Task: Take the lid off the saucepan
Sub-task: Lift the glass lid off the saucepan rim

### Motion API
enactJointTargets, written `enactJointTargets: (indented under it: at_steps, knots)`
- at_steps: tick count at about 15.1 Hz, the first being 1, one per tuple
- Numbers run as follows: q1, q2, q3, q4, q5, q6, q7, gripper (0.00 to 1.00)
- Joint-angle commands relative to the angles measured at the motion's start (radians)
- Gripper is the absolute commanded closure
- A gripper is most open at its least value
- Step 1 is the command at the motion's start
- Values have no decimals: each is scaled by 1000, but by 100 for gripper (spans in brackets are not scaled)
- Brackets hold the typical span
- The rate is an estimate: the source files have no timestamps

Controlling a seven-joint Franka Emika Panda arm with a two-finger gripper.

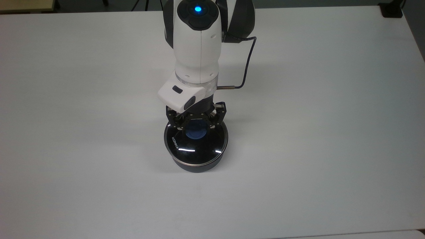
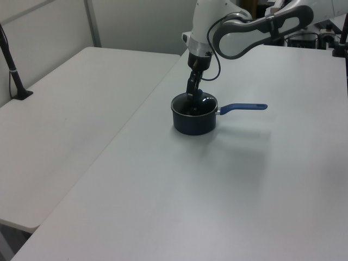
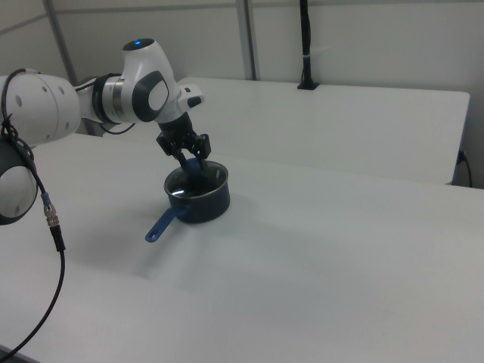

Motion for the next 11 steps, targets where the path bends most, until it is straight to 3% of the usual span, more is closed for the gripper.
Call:
enactJointTargets:
  at_steps: [1,7,11]
  knots:
    - [11,-32,-8,-2,-17,-67,13,47]
    - [-5,-119,-8,-22,-13,-136,-2,47]
    - [-79,-182,-5,-82,-10,-139,-53,47]
